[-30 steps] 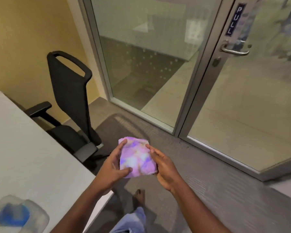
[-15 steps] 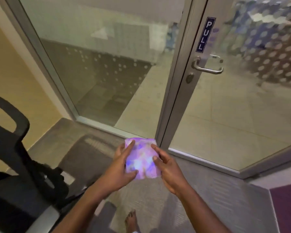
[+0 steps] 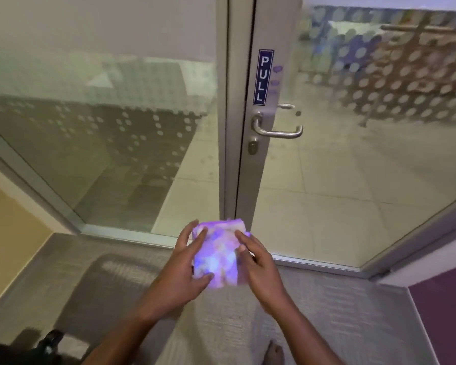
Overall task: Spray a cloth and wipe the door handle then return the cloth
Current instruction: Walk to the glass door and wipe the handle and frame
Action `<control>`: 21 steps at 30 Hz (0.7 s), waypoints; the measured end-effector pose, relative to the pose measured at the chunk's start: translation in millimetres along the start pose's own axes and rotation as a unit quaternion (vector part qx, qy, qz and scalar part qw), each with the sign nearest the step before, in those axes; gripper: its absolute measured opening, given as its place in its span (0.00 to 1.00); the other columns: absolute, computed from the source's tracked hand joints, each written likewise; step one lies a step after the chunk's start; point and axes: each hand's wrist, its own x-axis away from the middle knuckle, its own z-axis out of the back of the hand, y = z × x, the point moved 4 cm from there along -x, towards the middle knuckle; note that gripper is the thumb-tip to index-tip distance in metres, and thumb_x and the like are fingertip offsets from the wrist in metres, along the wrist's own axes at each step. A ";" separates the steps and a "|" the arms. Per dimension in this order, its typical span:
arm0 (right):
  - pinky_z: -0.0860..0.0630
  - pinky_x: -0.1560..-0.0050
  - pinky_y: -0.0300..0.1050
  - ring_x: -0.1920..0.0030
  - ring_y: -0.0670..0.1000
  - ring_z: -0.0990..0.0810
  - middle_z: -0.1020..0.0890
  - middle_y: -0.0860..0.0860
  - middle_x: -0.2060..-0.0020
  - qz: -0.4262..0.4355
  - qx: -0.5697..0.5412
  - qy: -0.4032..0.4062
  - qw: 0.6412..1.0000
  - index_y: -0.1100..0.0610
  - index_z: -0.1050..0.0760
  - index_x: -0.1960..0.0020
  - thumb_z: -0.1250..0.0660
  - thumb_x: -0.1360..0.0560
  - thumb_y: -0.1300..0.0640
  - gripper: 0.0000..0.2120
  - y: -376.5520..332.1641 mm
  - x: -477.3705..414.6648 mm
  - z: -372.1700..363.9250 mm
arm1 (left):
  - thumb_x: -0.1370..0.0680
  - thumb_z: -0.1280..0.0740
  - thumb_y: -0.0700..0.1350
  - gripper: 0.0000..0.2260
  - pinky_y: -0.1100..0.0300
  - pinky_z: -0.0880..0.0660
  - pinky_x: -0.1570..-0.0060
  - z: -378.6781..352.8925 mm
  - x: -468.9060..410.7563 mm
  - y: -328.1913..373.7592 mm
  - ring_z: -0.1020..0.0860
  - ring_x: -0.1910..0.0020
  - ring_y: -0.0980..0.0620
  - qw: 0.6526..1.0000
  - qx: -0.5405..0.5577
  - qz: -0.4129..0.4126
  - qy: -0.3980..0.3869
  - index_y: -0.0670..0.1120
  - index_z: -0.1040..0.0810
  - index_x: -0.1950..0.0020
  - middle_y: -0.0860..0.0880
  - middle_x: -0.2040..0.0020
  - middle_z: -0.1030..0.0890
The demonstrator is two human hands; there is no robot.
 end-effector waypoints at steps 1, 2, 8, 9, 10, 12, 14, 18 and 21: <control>0.34 0.28 0.53 0.30 0.45 0.31 0.28 0.48 0.31 -0.003 -0.016 0.004 1.000 0.50 0.25 0.35 0.39 0.24 0.49 0.19 -1.6 -5.9 7.3 | 0.33 0.29 0.41 0.38 0.77 0.28 0.56 -2.2 -8.8 5.9 0.33 0.29 0.52 1.000 0.006 0.005 -0.001 0.52 0.40 0.25 0.55 0.23 0.49; 0.35 0.28 0.54 0.30 0.46 0.31 0.28 0.48 0.31 -0.007 -0.034 0.006 0.999 0.49 0.24 0.36 0.39 0.22 0.51 0.16 -3.5 -11.4 14.5 | 0.33 0.29 0.41 0.38 0.78 0.29 0.58 -4.4 -16.9 12.7 0.32 0.31 0.52 1.000 0.010 0.006 0.002 0.52 0.39 0.26 0.56 0.24 0.47; 0.21 0.45 0.48 0.46 0.47 0.20 0.17 0.47 0.47 -0.048 -0.143 -0.034 0.988 0.48 0.19 0.43 0.36 0.23 0.51 0.11 -20.5 -47.2 62.2 | 0.35 0.30 0.42 0.37 0.75 0.27 0.54 -18.6 -59.7 48.4 0.34 0.33 0.65 1.000 0.009 0.011 0.028 0.54 0.38 0.27 0.65 0.26 0.48; 0.22 0.58 0.42 0.56 0.48 0.20 0.17 0.48 0.56 -0.056 -0.158 -0.038 0.985 0.50 0.19 0.45 0.36 0.22 0.53 0.10 -24.7 -53.3 71.6 | 0.35 0.30 0.43 0.37 0.74 0.27 0.54 -22.4 -66.6 53.2 0.33 0.33 0.65 0.999 0.009 0.017 0.026 0.54 0.37 0.27 0.67 0.26 0.47; 0.29 0.66 0.40 0.63 0.50 0.26 0.21 0.51 0.61 -0.061 -0.175 -0.043 0.982 0.52 0.19 0.46 0.38 0.20 0.55 0.09 -27.5 -60.4 80.9 | 0.35 0.29 0.43 0.37 0.74 0.26 0.53 -26.6 -73.6 58.4 0.31 0.34 0.64 0.999 0.011 0.023 0.023 0.54 0.37 0.27 0.68 0.26 0.47; 0.33 0.67 0.41 0.62 0.51 0.28 0.23 0.55 0.58 -0.076 -0.214 -0.050 0.973 0.55 0.22 0.47 0.38 0.20 0.57 0.07 -27.9 -74.5 97.0 | 0.35 0.29 0.43 0.37 0.70 0.24 0.51 -35.3 -86.5 68.5 0.28 0.37 0.64 0.999 0.024 0.032 0.018 0.55 0.36 0.28 0.72 0.28 0.45; 0.28 0.61 0.45 0.57 0.53 0.23 0.21 0.59 0.52 -0.100 -0.263 -0.044 0.959 0.57 0.26 0.46 0.35 0.22 0.57 0.06 -26.1 -85.7 110.1 | 0.35 0.28 0.43 0.36 0.65 0.22 0.48 -44.1 -97.5 77.6 0.26 0.40 0.64 0.998 0.043 0.045 0.014 0.56 0.35 0.29 0.74 0.30 0.44; 0.27 0.44 0.61 0.49 0.58 0.21 0.20 0.64 0.46 -0.156 -0.325 -0.031 0.932 0.58 0.29 0.43 0.33 0.23 0.59 0.10 -20.7 -100.9 127.1 | 0.36 0.28 0.42 0.36 0.70 0.24 0.50 -57.4 -113.0 86.4 0.24 0.41 0.63 0.993 0.093 0.074 0.016 0.56 0.34 0.30 0.72 0.30 0.41; 0.30 0.36 0.67 0.45 0.61 0.20 0.18 0.63 0.47 -0.171 -0.342 -0.071 0.921 0.65 0.26 0.42 0.36 0.23 0.56 0.14 -26.8 -105.0 130.3 | 0.35 0.28 0.42 0.36 0.70 0.25 0.47 -58.8 -121.4 88.6 0.26 0.38 0.62 0.992 0.092 0.083 0.006 0.54 0.33 0.29 0.68 0.28 0.41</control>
